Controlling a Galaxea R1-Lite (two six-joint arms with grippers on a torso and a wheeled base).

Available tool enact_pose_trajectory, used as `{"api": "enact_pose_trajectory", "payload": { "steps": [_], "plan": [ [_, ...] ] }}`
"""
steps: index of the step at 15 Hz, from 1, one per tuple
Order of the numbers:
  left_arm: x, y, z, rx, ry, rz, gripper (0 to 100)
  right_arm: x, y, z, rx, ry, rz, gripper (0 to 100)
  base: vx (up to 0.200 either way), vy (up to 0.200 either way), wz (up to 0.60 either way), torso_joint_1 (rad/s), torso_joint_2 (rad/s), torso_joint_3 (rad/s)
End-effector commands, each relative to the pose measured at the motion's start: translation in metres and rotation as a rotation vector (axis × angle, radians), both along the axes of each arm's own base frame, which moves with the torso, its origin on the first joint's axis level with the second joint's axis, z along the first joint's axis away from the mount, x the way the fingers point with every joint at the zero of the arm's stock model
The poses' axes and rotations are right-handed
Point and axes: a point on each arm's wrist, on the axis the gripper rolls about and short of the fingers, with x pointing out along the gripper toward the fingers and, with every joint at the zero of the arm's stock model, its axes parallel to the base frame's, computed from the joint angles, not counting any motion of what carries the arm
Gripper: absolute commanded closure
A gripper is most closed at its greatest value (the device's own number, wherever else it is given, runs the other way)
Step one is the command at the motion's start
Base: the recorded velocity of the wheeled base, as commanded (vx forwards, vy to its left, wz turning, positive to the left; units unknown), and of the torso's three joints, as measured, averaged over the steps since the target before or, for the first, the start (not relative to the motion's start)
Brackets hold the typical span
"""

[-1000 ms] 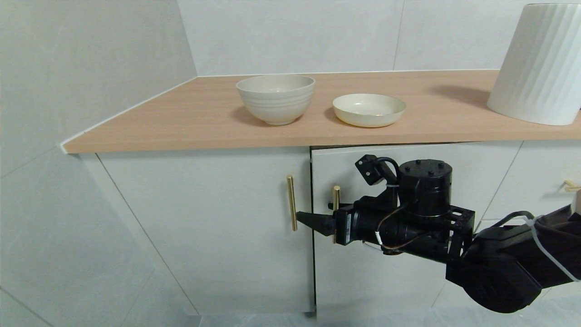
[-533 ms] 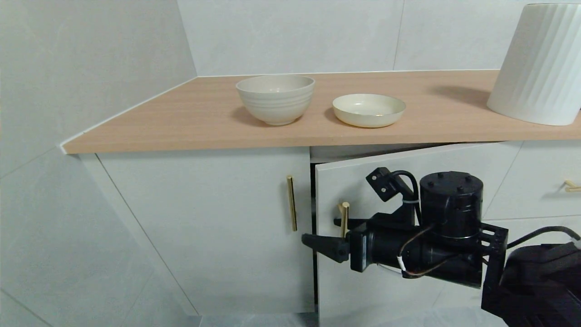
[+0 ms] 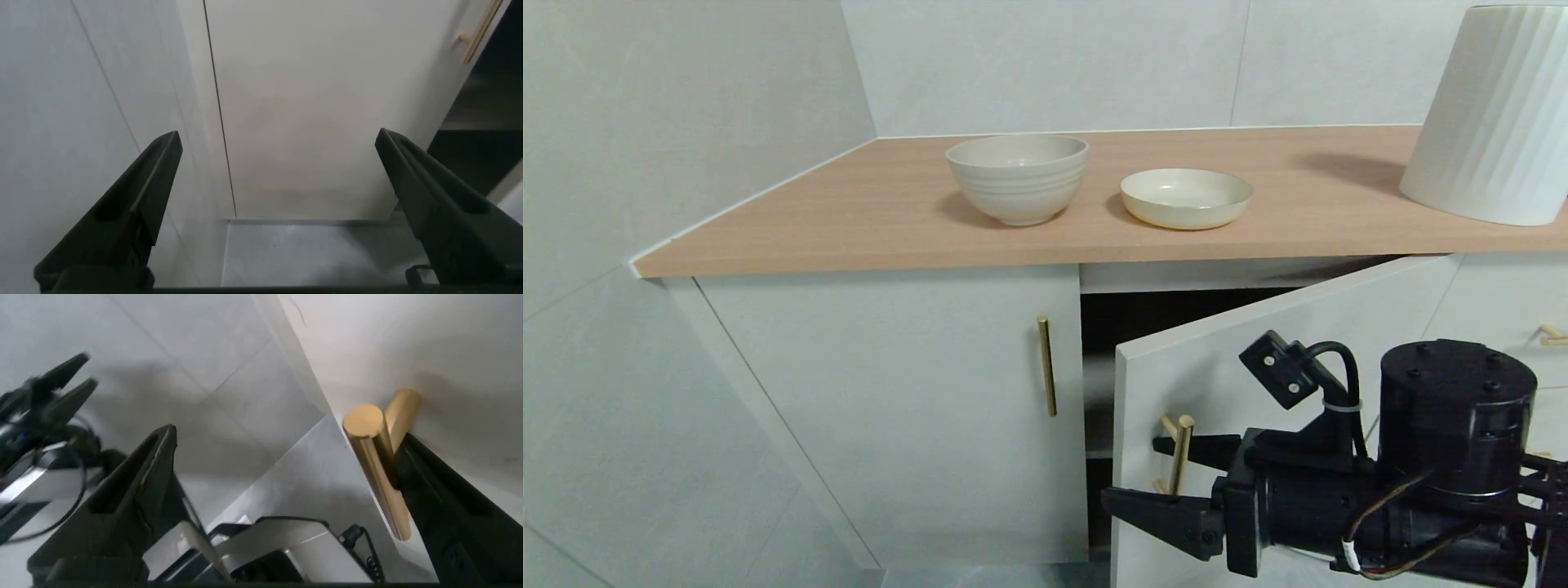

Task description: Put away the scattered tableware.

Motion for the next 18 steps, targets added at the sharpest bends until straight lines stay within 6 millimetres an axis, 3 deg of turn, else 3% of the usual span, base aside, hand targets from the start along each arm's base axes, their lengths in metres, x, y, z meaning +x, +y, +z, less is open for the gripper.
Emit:
{"api": "enact_pose_trajectory", "payload": {
  "steps": [1,3,7,9,10,12,15,18],
  "plan": [
    [0.0,0.0,0.0,0.002,0.0,-0.001,0,-0.005,-0.005,0.007,0.022,-0.019,0.006,0,0.0,0.0,0.0,0.0,0.0,0.0],
    [0.0,0.0,0.002,0.002,-0.016,-0.007,0,-0.005,-0.005,0.006,0.021,-0.017,0.009,0,0.0,0.0,0.0,0.0,0.0,0.0],
    [-0.01,-0.004,0.029,0.011,-0.085,-0.179,0,-0.004,-0.004,0.005,0.019,-0.015,0.012,0,0.0,0.0,0.0,0.0,0.0,0.0],
    [-0.011,-0.007,0.071,0.01,-0.031,-0.297,0,-0.005,-0.005,0.009,0.029,-0.022,0.012,0,0.0,0.0,0.0,0.0,0.0,0.0],
    [-0.009,-0.007,0.077,0.009,-0.024,-0.308,0,-0.005,-0.006,0.009,0.03,-0.023,0.011,0,0.0,0.0,0.0,0.0,0.0,0.0],
    [0.022,-0.01,0.122,-0.011,0.078,-0.458,0,-0.007,-0.007,0.012,0.038,-0.03,0.012,0,0.0,0.0,0.0,0.0,0.0,0.0],
    [0.066,-0.013,0.143,-0.011,0.189,-0.617,0,-0.007,-0.007,0.013,0.041,-0.035,0.009,0,0.0,0.0,0.0,0.0,0.0,0.0],
    [0.134,-0.025,0.151,-0.054,0.318,-0.758,0,-0.007,-0.007,0.011,0.035,-0.029,0.012,0,0.0,0.0,0.0,0.0,0.0,0.0]
  ]
}}
